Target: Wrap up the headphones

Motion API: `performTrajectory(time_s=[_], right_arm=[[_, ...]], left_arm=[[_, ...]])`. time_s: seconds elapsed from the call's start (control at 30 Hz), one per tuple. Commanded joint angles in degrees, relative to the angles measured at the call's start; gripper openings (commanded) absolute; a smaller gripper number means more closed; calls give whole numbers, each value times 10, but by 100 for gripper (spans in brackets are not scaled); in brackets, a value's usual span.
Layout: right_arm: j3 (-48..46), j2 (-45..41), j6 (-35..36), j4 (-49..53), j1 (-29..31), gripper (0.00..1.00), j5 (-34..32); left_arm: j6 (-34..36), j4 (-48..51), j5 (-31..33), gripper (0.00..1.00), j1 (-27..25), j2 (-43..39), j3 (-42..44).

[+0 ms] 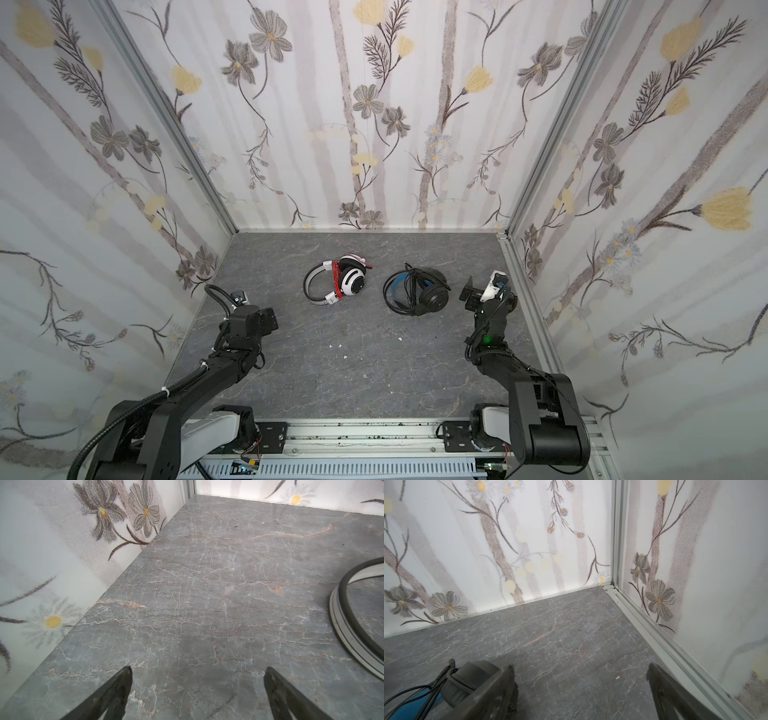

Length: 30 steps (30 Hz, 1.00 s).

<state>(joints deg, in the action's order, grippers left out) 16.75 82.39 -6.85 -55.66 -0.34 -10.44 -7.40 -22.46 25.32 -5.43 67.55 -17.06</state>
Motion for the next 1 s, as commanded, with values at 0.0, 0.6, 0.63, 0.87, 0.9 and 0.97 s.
performTrajectory(time_s=[0.0, 0.6, 0.63, 0.87, 0.9, 0.97], right_arm=[[-8, 23, 40, -95, 3, 100, 68], [-48, 38, 59, -182, 10, 100, 80], [-48, 38, 59, -182, 10, 100, 79], [-44, 41, 59, -178, 12, 100, 76], [-45, 41, 59, -180, 12, 100, 75], [-45, 41, 59, -180, 12, 100, 75]], left_arm=[[28, -231, -16, 100, 11, 44, 13], [53, -318, -111, 100, 29, 225, -43], [55, -328, -109, 100, 29, 228, -41], [55, -326, -110, 100, 28, 227, -41], [54, -324, -110, 100, 29, 227, -42], [55, -325, -110, 100, 29, 227, -42]])
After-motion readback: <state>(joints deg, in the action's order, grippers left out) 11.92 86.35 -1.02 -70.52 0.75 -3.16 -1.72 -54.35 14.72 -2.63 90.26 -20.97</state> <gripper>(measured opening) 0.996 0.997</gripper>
